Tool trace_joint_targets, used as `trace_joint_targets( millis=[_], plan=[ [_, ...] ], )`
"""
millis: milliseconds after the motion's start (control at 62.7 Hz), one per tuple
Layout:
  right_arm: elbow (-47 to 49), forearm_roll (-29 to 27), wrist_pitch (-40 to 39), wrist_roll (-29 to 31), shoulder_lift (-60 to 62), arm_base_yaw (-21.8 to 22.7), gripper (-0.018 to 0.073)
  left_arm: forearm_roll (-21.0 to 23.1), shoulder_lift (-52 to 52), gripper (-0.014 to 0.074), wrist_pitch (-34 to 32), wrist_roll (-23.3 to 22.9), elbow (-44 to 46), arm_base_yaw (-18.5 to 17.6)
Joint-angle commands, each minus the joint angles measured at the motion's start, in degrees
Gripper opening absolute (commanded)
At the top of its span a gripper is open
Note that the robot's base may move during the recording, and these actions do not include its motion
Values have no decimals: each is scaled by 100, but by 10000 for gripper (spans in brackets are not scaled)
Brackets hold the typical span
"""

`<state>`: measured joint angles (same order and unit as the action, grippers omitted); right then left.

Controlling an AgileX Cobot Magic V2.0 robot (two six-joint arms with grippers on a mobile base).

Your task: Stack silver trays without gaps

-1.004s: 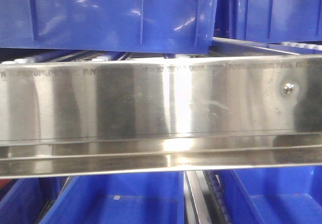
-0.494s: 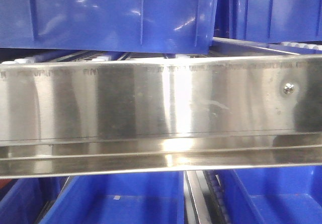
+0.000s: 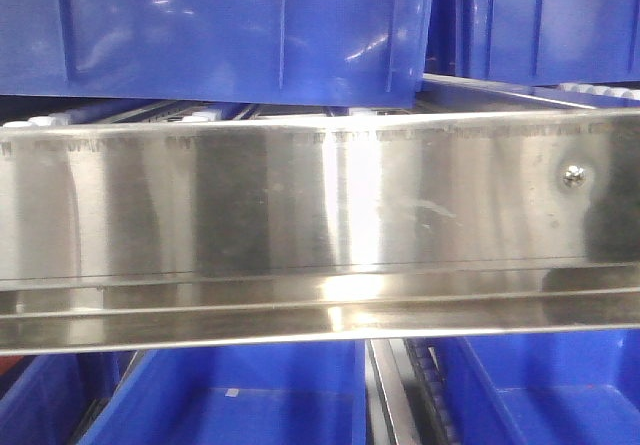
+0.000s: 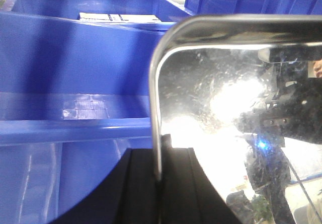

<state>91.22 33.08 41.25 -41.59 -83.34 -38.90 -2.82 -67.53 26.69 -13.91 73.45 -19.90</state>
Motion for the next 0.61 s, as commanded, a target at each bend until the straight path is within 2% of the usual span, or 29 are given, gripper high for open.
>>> trace_joint_targets(
  millis=[0, 590],
  plan=[
    [61, 128, -318, -38, 67, 20, -78, 51, 29, -17, -218, -5, 52, -64],
    [61, 128, -318, -38, 67, 20, -78, 51, 29, -17, -218, -5, 52, -64]
  ],
)
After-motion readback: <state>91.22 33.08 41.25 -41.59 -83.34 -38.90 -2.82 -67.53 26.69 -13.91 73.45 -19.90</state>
